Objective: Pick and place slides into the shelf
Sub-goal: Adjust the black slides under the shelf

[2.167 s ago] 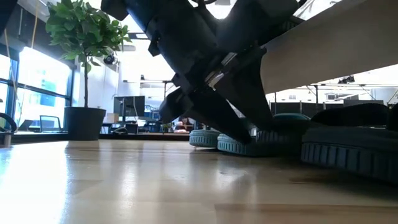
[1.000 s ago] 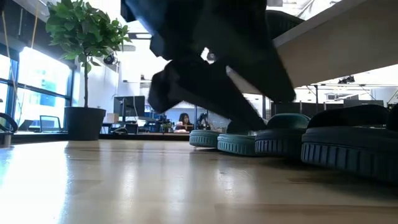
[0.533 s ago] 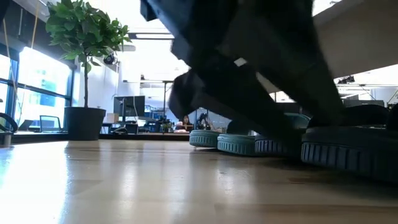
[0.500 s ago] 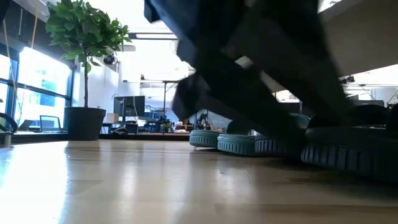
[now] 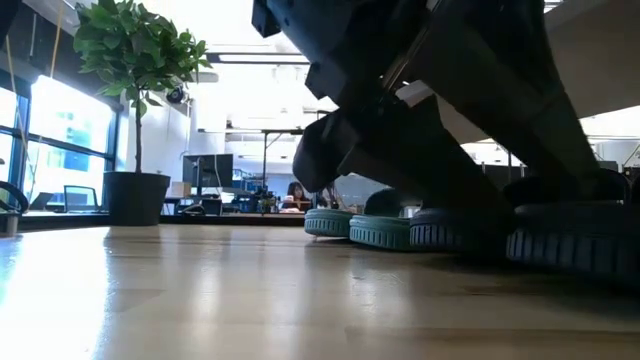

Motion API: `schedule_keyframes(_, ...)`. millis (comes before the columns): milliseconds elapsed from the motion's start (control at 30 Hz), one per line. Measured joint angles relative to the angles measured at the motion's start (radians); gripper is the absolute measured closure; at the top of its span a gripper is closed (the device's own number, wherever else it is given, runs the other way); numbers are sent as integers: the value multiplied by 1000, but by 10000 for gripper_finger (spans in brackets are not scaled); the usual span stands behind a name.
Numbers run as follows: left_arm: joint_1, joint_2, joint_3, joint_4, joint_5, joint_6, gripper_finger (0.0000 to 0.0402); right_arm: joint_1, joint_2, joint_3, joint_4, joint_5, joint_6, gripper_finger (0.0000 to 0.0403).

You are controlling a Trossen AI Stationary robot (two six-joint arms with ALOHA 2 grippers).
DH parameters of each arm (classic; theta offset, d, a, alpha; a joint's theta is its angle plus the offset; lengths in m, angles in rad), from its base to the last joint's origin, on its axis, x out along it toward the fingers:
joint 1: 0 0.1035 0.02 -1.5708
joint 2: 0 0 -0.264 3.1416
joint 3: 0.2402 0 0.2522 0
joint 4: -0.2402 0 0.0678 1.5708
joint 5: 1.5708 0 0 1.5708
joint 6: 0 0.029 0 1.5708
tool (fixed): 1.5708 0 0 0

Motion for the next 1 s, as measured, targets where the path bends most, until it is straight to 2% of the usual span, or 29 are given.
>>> schedule_keyframes(167, 0, 0, 0, -3, 0, 0, 248, 0, -35, 0, -52, 25, 52, 403)
schedule_keyframes(300, 0, 0, 0, -12, 0, 0, 248, 2, -100, 16, -159, 31, 120, 403)
schedule_keyframes(467, 0, 0, 0, -30, 0, 0, 248, 61, -183, 145, -366, 106, 258, 403)
schedule_keyframes(567, 0, 0, 0, -30, -1, 0, 248, 130, -212, 218, -414, 87, 332, 403)
schedule_keyframes(733, 0, 0, 0, -30, -1, 0, 248, 262, -239, 266, -297, -11, 390, 403)
schedule_keyframes(900, 0, 0, 0, -30, -1, 0, 248, 374, -244, 273, -16, 58, 405, 403)
schedule_keyframes(1000, 0, 0, -1, -30, -1, 0, 248, 415, -200, 274, 35, 89, 437, 403)
